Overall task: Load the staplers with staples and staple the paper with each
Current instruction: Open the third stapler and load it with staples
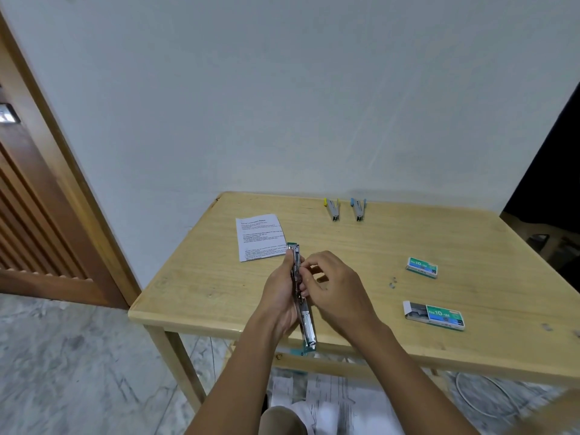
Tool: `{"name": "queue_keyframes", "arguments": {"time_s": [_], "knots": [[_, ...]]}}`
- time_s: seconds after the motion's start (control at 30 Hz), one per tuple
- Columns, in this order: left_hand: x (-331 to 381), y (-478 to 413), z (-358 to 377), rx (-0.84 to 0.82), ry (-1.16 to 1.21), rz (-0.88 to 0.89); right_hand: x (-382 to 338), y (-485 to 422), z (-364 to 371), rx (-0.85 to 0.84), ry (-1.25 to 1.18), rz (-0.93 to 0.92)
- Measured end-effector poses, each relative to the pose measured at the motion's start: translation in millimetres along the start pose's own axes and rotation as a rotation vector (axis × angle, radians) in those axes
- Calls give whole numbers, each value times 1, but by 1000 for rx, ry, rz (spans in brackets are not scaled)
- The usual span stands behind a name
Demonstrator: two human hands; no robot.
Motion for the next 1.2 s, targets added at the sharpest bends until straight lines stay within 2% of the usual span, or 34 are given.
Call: {"name": "queue_keyframes", "arguments": {"time_s": [0.23,0.33,0.47,0.57,0.7,0.8,0.9,0.97,1.07,1.2], "knots": [[2,-3,-1,-25,177,15,-1,20,-4,24,71,-126],[1,-3,0,-35,118,26,-1,27,-2,37,-12,-103],[-2,-4,-3,-13,20,11,-7,23,2,36,-194,138],[-3,-4,-3,-28,-36,27,-22,10,3,81,-595,488],[-2,4,1,-25,-121,54,-25,2,7,98,-947,790],[-2,10,5,-6,-441,185,-22,2,13,185,-1239,1008],[1,14,21,-29,-1038,472,-23,4,9,240,-1482,1169],[0,17,40,-98,-1407,588,-30,9,5,292,-1639,1187],[2,23,65,-153,-1864,638,-41,15,-4,355,-1913,1124],[8,23,78,-222,-2079,703,-37,17,-4,347,-1957,1121]]}}
Point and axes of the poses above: each hand's wrist, its own y-axis away from the middle knuckle, its own z-axis out of the palm, x = y × z, the point moved 1 cm from there along -y, towards the middle knuckle, and after that the axes turned 3 degrees about z, right-handed, at the moved point
